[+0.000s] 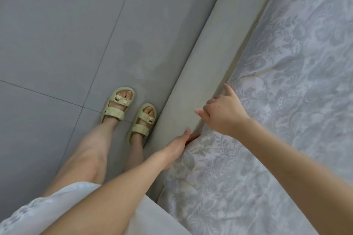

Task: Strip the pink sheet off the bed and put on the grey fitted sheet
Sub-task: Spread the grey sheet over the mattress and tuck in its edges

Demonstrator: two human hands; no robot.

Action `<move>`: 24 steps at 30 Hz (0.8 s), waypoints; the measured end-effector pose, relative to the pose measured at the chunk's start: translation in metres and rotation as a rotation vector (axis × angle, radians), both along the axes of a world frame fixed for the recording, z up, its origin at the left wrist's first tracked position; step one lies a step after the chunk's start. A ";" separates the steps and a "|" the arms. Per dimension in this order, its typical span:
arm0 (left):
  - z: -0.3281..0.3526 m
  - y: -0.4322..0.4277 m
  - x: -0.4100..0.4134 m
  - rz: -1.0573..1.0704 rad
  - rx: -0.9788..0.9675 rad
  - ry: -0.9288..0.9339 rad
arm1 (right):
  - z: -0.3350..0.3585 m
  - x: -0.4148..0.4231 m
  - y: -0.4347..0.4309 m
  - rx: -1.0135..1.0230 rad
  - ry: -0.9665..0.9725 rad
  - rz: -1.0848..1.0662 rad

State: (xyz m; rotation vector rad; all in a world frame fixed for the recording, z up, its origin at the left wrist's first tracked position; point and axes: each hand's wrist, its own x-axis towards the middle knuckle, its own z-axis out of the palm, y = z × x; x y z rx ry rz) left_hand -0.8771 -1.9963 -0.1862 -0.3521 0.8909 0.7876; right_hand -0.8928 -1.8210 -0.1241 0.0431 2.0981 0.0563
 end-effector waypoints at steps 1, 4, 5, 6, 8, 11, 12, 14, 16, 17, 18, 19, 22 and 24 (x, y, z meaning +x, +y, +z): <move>-0.001 0.002 0.000 0.010 0.005 0.000 | 0.008 0.008 -0.007 -0.025 0.035 -0.009; 0.000 0.011 0.013 0.027 0.023 0.033 | 0.016 0.027 -0.023 -0.082 -0.014 -0.015; -0.001 0.012 0.023 0.006 0.028 0.060 | 0.015 0.032 -0.027 -0.093 -0.051 0.003; -0.004 0.012 0.034 -0.008 0.023 0.083 | 0.010 0.035 -0.030 -0.107 -0.076 0.026; -0.008 0.013 0.048 -0.006 -0.021 0.047 | 0.003 0.036 -0.034 -0.135 -0.123 0.070; -0.012 0.006 0.041 0.032 -0.045 -0.043 | -0.015 0.028 -0.043 -0.116 -0.248 0.118; -0.012 -0.001 0.038 0.058 -0.063 0.000 | -0.020 0.025 -0.047 -0.100 -0.290 0.135; -0.015 -0.028 0.039 0.174 -0.129 0.170 | -0.031 0.019 -0.055 -0.078 -0.366 0.150; -0.010 -0.063 0.044 0.207 -0.123 0.281 | -0.036 0.020 -0.061 -0.066 -0.377 0.100; -0.006 -0.078 0.050 0.185 -0.094 0.299 | -0.035 0.021 -0.062 -0.054 -0.345 0.054; -0.003 -0.090 0.057 0.156 -0.056 0.301 | -0.034 0.024 -0.063 -0.045 -0.299 0.005; 0.001 -0.096 0.065 0.135 -0.028 0.272 | -0.031 0.027 -0.064 -0.043 -0.243 -0.043; 0.005 -0.096 0.084 0.131 0.014 0.192 | -0.018 0.041 -0.076 -0.087 -0.075 -0.117; 0.011 -0.091 0.093 0.143 0.042 0.180 | -0.008 0.056 -0.094 -0.142 -0.001 -0.110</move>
